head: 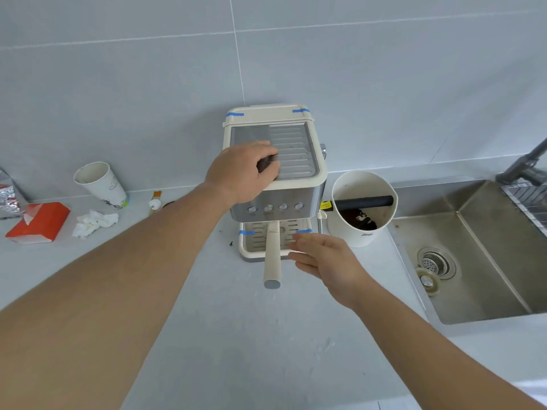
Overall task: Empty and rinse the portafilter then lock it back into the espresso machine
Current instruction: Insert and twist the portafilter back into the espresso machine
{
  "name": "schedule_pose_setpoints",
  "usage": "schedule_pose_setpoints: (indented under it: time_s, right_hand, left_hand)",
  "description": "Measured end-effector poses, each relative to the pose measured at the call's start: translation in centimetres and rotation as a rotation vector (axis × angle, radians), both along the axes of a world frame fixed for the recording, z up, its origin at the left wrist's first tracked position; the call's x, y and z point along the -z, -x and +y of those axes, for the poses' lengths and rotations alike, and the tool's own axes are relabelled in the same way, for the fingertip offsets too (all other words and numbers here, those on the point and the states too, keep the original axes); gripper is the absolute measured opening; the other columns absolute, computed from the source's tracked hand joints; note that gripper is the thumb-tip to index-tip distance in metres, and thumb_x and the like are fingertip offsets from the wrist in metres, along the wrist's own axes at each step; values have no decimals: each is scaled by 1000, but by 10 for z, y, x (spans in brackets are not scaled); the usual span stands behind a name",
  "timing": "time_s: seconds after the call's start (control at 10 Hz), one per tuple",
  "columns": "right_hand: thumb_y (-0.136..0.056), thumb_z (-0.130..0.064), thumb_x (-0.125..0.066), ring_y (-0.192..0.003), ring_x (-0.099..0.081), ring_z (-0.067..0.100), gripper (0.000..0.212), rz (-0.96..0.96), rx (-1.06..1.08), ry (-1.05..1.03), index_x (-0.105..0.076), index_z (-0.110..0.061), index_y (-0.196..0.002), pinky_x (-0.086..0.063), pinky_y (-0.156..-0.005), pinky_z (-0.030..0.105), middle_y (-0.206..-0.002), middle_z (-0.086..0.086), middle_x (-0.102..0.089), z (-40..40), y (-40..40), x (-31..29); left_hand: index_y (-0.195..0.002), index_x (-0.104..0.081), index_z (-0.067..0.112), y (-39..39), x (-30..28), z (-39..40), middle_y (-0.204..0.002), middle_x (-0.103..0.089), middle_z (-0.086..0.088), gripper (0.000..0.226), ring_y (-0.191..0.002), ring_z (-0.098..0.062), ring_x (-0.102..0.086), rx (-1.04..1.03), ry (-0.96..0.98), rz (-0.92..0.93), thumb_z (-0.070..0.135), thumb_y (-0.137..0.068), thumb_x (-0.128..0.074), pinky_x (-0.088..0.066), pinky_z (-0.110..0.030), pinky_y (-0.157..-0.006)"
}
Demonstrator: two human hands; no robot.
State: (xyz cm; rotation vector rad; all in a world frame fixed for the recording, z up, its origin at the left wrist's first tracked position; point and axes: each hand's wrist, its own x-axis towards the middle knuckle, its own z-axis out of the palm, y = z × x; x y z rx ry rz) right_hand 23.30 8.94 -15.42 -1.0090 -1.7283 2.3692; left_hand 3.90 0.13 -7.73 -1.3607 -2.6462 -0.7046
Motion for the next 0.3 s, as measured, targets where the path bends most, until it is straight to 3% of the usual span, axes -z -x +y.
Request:
schedule_pose_setpoints:
  time_s: [0.1,0.2,0.3]
  right_hand:
    - [-93,-13,-62,-100,-73,20,20,13,54,6,-71,-13,-110,-53,-98,35,-108,7,-77,5,-7,-14]
    - [-95,-12,-58,-102,-72,21,19,54,101,42,-70,-13,-110,-53,-97,36,-109,8,-76,8,-16,-30]
    - [-97,-13,-56,-101,-73,25,19,138,160,56,-70,-10,-109,-54,-93,39,-111,11,-75,16,-27,-55]
  left_hand:
    - [-99,-65,12,-8,-2,-1,-105,-66,-6,28,-95,-27,-60,-21,4,-34,33,-93,-47,-52,-43,-77]
    - [-88,-64,14,-13,-2,-6,-86,-63,-2,20,-77,-21,-56,-18,-59,-152,29,-90,-51,-51,-43,-74]
    - [-94,-71,21,-25,-8,-18,-88,-70,2,16,-81,-15,-62,-40,-145,-297,30,-88,-59,-51,-29,-76]
